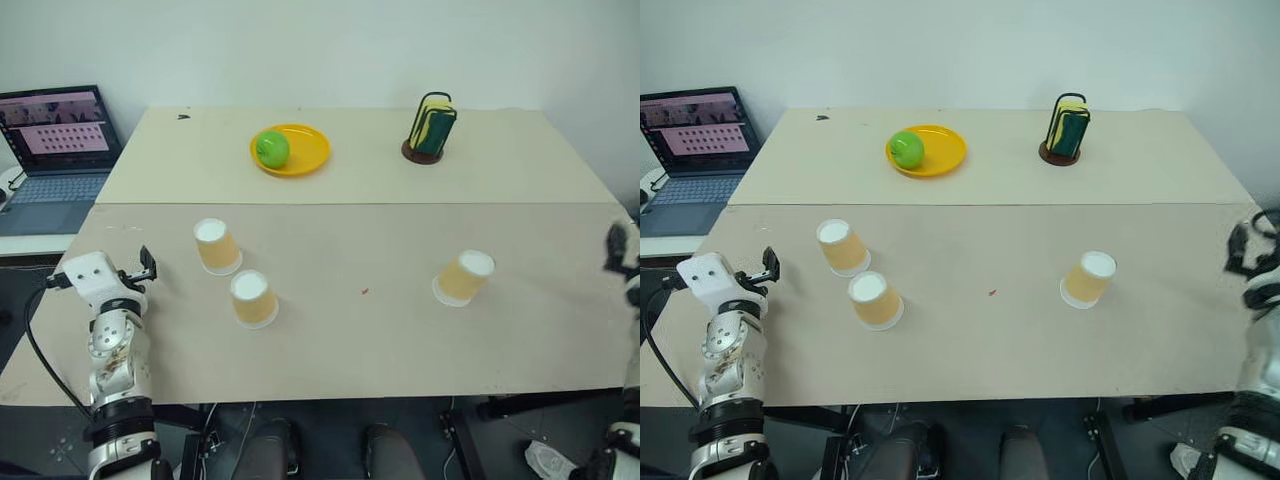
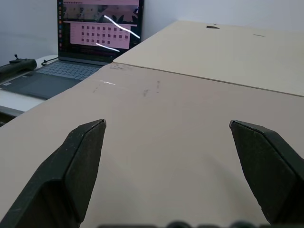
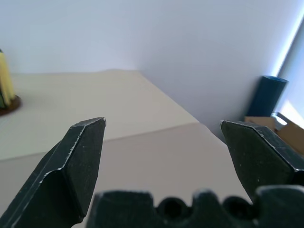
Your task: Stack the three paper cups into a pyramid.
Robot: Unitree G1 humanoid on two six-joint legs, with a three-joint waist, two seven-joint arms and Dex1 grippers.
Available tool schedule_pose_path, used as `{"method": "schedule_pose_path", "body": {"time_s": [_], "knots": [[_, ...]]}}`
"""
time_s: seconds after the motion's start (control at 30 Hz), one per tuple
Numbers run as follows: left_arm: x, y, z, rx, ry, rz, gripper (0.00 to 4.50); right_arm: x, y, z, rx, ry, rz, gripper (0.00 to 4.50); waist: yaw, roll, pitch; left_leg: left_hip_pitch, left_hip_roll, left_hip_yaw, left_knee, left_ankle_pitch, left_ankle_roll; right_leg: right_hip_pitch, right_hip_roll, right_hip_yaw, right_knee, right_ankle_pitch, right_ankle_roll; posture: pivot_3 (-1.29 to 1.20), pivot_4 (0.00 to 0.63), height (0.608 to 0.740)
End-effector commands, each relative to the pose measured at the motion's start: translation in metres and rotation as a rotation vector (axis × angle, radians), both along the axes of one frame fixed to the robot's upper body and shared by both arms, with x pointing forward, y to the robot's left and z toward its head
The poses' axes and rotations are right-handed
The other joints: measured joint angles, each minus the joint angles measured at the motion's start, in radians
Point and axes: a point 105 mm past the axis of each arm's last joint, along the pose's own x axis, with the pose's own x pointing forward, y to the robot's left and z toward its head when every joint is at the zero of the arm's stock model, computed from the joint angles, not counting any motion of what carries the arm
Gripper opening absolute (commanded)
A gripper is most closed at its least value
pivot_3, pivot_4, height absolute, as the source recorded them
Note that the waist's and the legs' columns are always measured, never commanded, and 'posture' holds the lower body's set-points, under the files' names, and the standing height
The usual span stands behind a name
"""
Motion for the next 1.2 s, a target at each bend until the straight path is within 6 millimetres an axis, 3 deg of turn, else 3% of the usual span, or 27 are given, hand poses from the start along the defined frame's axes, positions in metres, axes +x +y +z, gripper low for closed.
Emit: {"method": "schedule_pose_path", "body": {"time_s": [0.03,0.13,0.3,0.33,0.4,0.47,0.53,0.63,0.83,1.2], "knots": [[-0.001,-0.020,0.045,0.065,-0.100,-0.200,4.45,-0.004,0.045,0.050,-0.077,-0.050,0.327,4.50,0.000,0.000,0.000,0.000,0.000,0.000,0.000,0.000,0.000,0.000,0.000,0.000,0.000,0.000,0.000,0.00,0.150,0.726],[-0.009,-0.037,0.074,0.113,-0.107,-0.418,4.45,-0.011,0.075,0.063,-0.154,0.000,0.531,4.50,0.000,0.000,0.000,-0.003,0.001,0.000,0.000,0.000,0.001,-0.001,0.000,-0.001,-0.002,0.000,0.000,0.00,0.150,0.726],[-0.029,-0.057,0.127,0.190,-0.117,-0.624,4.45,-0.028,0.127,0.076,-0.187,0.020,0.847,4.50,0.001,0.000,0.000,-0.004,0.002,-0.001,-0.001,-0.001,0.001,-0.001,-0.001,-0.001,-0.007,0.001,-0.002,0.00,0.150,0.726],[-0.031,-0.060,0.130,0.187,-0.112,-0.651,4.45,-0.031,0.134,0.077,-0.184,0.019,0.892,4.50,0.001,0.000,0.000,-0.004,0.002,-0.001,-0.001,-0.001,0.002,-0.001,-0.003,-0.001,-0.007,0.001,-0.002,0.00,0.150,0.726],[-0.040,-0.078,0.138,0.197,-0.104,-0.748,4.45,-0.049,0.167,0.072,-0.194,0.035,1.100,4.50,0.004,0.001,0.000,-0.004,0.001,-0.001,-0.001,-0.001,0.002,-0.001,-0.006,-0.001,-0.008,0.001,-0.002,0.00,0.150,0.726],[-0.055,-0.110,0.135,0.177,-0.062,-0.933,4.45,-0.075,0.207,0.054,-0.223,0.106,1.365,4.50,0.007,0.001,0.000,-0.004,0.002,-0.002,-0.001,-0.001,0.002,-0.001,-0.006,-0.002,-0.008,0.001,-0.002,0.00,0.150,0.726],[-0.073,-0.141,0.126,0.174,-0.005,-1.106,4.45,-0.089,0.230,0.041,-0.216,0.163,1.526,4.50,0.008,0.001,0.000,-0.005,0.002,-0.002,-0.002,-0.002,0.001,-0.001,-0.005,-0.002,-0.009,0.001,-0.002,0.00,0.150,0.726],[-0.086,-0.160,0.112,0.159,0.067,-1.206,4.45,-0.090,0.244,0.030,-0.204,0.206,1.595,4.50,0.008,0.001,0.000,-0.005,0.002,-0.002,-0.002,-0.002,0.000,-0.001,-0.005,-0.002,-0.009,0.001,-0.002,0.00,0.150,0.726],[-0.091,-0.171,0.093,0.168,0.137,-1.230,4.45,-0.094,0.270,0.016,-0.236,0.247,1.700,4.50,0.013,0.001,0.000,-0.003,0.002,-0.001,-0.002,-0.002,-0.002,-0.005,-0.001,-0.001,-0.009,0.001,-0.003,0.00,0.150,0.726],[-0.098,-0.164,0.073,0.289,0.225,-1.175,4.45,-0.094,0.279,0.008,-0.256,0.280,1.732,4.50,0.025,0.001,0.000,-0.006,0.002,-0.001,-0.002,-0.002,-0.001,-0.010,-0.002,-0.001,-0.009,0.001,-0.003,0.00,0.150,0.726]]}}
